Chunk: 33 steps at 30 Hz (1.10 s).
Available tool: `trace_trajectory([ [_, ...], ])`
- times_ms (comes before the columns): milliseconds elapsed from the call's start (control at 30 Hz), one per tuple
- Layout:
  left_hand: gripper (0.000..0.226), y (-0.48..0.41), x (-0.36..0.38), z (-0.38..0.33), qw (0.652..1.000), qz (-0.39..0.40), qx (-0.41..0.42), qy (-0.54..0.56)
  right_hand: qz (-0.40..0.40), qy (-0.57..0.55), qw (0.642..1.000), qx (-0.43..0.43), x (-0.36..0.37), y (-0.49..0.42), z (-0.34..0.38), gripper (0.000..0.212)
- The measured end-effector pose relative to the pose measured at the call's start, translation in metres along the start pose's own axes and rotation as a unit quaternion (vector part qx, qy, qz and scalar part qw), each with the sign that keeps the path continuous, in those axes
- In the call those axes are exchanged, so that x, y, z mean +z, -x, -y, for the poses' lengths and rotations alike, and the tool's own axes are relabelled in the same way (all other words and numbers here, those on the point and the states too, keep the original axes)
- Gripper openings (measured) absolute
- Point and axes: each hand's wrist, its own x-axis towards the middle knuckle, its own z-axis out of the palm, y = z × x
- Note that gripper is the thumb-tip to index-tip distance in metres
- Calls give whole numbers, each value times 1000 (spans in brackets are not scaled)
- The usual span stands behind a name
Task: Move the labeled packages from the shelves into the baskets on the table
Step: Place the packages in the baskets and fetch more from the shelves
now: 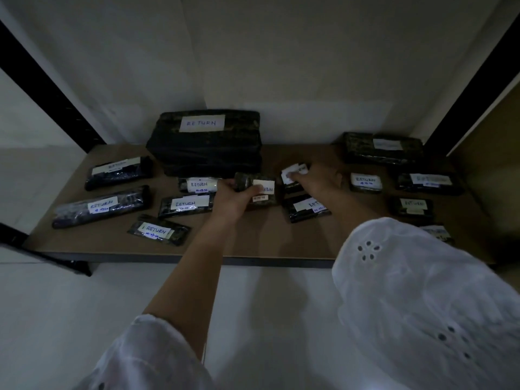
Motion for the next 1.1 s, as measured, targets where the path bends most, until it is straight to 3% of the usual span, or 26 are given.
trace_trajectory([
  [67, 64, 3, -6, -5, 999, 4, -10, 33, 3, -110, 994, 1, -2, 4, 5, 47],
  [167, 62, 16, -15, -14, 996, 7, -29, 87, -51, -297, 954, -4, -10, 21, 13, 33],
  [333, 56, 83, -35, -30, 977, 47, -84, 188, -25, -419, 906, 63, -38, 85, 20, 15],
  [500, 42, 187, -57, -62, 973, 65, -170, 141, -6, -361, 923, 134, -85, 183, 29, 32],
  [633, 36, 260, -83, -118, 963, 73, -209, 154, -5, -400, 899, 178, -149, 244, 60, 27],
  [800, 16, 331, -121, -221, 968, 95, -166, 163, -15, -429, 886, 177, -255, 297, 117, 22],
  [1000, 8, 407, -167, -360, 970, 123, -119, 175, -19, -464, 870, 168, -401, 351, 190, 17],
  [1100, 8, 442, -183, -420, 965, 137, -102, 197, -40, -474, 864, 164, -469, 376, 213, 25],
])
